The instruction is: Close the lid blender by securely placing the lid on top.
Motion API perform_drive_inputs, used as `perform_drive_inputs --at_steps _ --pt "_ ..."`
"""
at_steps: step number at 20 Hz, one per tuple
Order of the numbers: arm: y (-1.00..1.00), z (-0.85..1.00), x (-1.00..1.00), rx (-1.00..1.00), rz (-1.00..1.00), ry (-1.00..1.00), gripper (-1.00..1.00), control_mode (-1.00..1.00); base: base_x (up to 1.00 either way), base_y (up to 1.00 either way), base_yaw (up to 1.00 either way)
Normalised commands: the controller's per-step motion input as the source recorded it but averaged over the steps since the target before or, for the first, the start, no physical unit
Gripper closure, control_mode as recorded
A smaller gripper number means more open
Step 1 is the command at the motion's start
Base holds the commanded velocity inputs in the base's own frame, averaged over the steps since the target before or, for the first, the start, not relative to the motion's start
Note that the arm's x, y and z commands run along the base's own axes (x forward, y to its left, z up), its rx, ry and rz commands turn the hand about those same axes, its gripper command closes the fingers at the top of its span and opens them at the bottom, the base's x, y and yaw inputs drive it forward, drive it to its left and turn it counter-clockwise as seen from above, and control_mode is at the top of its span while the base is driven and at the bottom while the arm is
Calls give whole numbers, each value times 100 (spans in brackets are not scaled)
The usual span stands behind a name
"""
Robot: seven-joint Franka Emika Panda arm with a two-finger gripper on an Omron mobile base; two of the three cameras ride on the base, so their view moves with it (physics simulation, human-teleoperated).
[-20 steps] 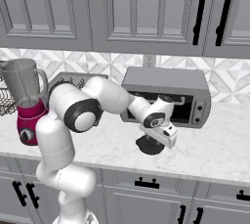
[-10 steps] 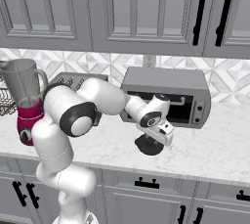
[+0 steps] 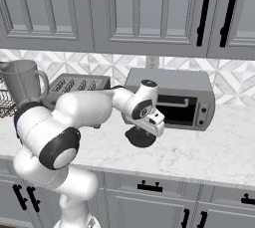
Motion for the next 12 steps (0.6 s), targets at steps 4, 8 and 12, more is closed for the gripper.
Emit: perform_drive_inputs --at_steps 4,8,12 --pt "27 92 -59 -6 0 -9 100 -100 0 0 0" --pt "42 80 -59 -2 0 -9 100 -100 0 0 0" --pt "58 77 -63 -2 0 -8 100 -100 0 0 0"
